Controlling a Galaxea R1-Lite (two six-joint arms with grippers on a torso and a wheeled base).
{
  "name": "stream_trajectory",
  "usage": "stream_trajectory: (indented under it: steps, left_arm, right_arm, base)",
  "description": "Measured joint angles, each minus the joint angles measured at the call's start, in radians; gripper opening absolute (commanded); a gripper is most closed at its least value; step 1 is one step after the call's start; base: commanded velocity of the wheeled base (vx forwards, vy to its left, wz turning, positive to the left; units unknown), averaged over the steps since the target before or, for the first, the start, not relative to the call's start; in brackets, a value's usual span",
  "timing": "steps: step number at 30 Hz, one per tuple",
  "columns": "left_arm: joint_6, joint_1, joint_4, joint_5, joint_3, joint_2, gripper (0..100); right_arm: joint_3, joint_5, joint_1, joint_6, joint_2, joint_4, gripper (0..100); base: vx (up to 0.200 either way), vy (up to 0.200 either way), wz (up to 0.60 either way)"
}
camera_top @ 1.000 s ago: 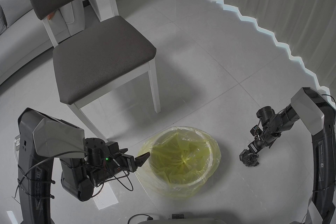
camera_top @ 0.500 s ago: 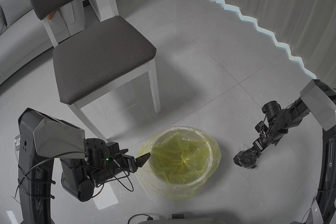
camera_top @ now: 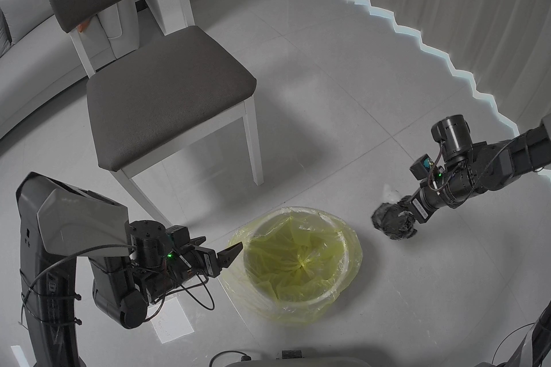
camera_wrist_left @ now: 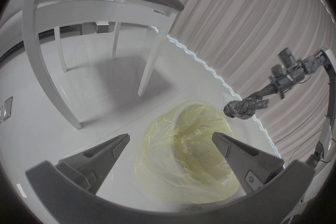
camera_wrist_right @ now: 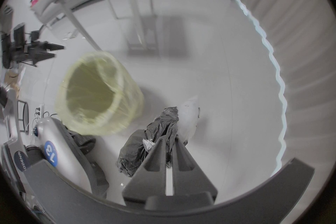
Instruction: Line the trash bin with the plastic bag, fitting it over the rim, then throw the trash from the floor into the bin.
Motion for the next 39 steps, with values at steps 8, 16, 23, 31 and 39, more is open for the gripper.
stream_trajectory:
  steps: [8,16,23,31,39]
  left_arm:
    - [-0.001,0.007,0.000,0.014,0.052,-0.066,100]
    - [-0.002,0.012,-0.001,0.031,0.102,-0.129,100]
    - [-0.003,0.018,0.000,0.035,0.121,-0.152,100]
    - [-0.013,0.024,0.000,0.035,0.124,-0.159,100]
    - [-0.018,0.033,0.000,0.035,0.121,-0.160,100]
  right_arm:
    - [0.018,0.003,0.256,0.005,-0.170,-0.003,0]
    - [0.007,0.011,0.400,0.012,-0.184,-0.016,0]
    - [-0.027,0.018,0.457,0.014,-0.073,-0.018,0]
    - [-0.104,0.045,0.485,0.028,0.122,-0.020,0]
    - [-0.171,0.053,0.477,0.038,0.263,-0.020,0]
  base:
    - [0.000,0.000,0.00]
    - [0.000,0.000,0.00]
    - [0.000,0.000,0.00]
    - [0.000,0.000,0.00]
    - [0.000,0.000,0.00]
